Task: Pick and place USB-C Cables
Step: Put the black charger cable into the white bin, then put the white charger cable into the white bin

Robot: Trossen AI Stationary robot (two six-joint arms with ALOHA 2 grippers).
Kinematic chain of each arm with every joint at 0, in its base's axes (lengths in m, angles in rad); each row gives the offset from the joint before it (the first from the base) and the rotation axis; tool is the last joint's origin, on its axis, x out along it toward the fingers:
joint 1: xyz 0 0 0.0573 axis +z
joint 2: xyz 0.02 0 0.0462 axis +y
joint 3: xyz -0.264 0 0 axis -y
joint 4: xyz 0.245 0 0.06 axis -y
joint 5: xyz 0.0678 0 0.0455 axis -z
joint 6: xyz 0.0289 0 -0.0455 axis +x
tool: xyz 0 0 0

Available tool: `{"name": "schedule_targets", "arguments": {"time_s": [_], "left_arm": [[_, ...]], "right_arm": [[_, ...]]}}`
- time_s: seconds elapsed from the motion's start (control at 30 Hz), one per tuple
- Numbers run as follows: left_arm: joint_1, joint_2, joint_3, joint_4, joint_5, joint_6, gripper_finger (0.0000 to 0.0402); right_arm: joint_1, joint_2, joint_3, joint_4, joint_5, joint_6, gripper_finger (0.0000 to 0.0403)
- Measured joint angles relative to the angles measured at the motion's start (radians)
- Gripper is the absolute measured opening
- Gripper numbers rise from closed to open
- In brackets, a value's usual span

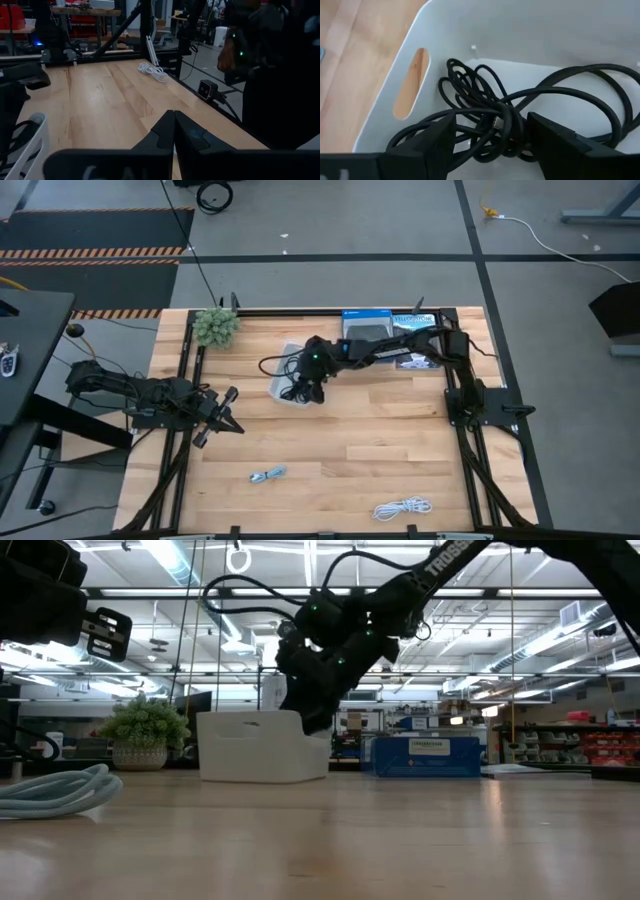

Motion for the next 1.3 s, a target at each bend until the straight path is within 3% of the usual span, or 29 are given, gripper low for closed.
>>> {"name": "schedule_targets", "arguments": {"time_s": [0.17,0.57,0.87,1.3], "left_arm": [[0.000,0.000,0.000,-0.001,0.000,0.000,0.0011],[0.000,0.000,0.000,-0.001,0.000,0.000,0.0011],[0.000,0.000,0.000,-0.001,0.000,0.000,0.0011],[0.000,0.000,0.000,-0.001,0.000,0.000,0.0011]], "right_arm": [[-0.004,-0.035,0.041,-0.064,0.059,-0.029,0.0247],[0.003,-0.064,0.130,0.001,0.113,0.020,0.0247],[0.002,-0.064,0.130,-0.144,0.120,-0.018,0.0247],[0.031,-0.174,0.130,-0.164,-0.030,0.021,0.0247]]}}
